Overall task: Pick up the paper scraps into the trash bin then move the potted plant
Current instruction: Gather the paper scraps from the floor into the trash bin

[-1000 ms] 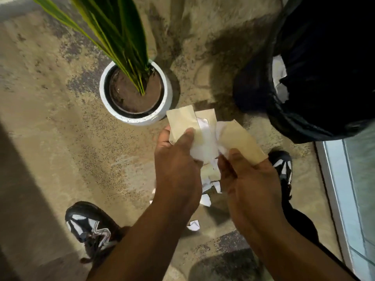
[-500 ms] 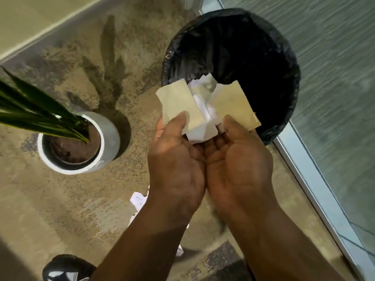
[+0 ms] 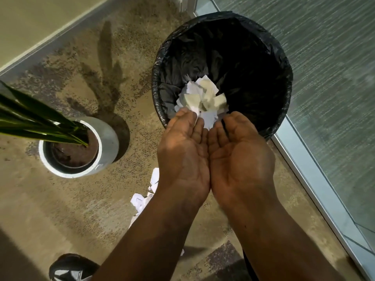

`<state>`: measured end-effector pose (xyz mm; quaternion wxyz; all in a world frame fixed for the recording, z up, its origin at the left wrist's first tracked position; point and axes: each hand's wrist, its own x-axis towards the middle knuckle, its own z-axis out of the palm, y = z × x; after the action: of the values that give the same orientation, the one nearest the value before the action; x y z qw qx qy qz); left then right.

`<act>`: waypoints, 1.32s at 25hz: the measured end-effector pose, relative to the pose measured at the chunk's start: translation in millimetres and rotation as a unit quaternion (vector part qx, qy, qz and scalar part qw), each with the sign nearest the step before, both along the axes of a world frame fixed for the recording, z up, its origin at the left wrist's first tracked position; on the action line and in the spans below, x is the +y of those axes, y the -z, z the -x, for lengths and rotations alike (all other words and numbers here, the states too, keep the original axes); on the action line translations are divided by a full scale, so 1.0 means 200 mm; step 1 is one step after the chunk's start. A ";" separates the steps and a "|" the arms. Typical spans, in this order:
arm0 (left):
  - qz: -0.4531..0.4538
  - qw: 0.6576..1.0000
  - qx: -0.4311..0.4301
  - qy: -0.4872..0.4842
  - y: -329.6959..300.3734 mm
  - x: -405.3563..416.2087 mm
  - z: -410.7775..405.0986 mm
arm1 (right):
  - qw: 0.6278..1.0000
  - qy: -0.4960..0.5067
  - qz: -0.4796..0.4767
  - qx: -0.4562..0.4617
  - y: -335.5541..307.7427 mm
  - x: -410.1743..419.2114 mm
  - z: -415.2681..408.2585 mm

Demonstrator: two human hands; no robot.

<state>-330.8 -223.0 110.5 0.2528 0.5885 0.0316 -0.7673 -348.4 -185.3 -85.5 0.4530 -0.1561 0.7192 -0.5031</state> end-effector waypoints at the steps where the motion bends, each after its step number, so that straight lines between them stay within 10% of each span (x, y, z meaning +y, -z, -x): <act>1: 0.017 0.999 -0.037 -0.005 -0.01 0.00 -0.02 | 0.998 0.030 0.013 -0.056 -0.10 0.09 0.04; 4: 0.072 0.996 -0.036 -0.046 0.15 -0.03 -0.13 | 0.922 0.236 0.046 -0.303 -0.58 -0.01 0.06; 10: 0.083 0.984 0.007 -0.159 0.30 0.09 -0.38 | 0.914 0.153 0.004 -0.376 -0.66 0.00 -0.17; 22: -0.004 0.937 -0.285 0.202 1.27 0.76 -1.26 | 0.906 -0.203 -0.358 -0.098 0.16 0.71 -0.58; 27: 0.012 0.903 -0.294 0.314 1.53 0.97 -1.41 | 0.823 -0.429 -0.336 0.161 0.56 0.81 -0.53; 33: 0.125 0.770 -0.373 0.503 1.68 1.14 -1.44 | 0.569 -0.680 -0.269 0.376 0.83 0.90 -0.56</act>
<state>-43.7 5.3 -225.6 -0.1062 0.7234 -0.4619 -0.5021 -235.9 -4.8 -251.6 0.3720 -0.6453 0.6085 0.2735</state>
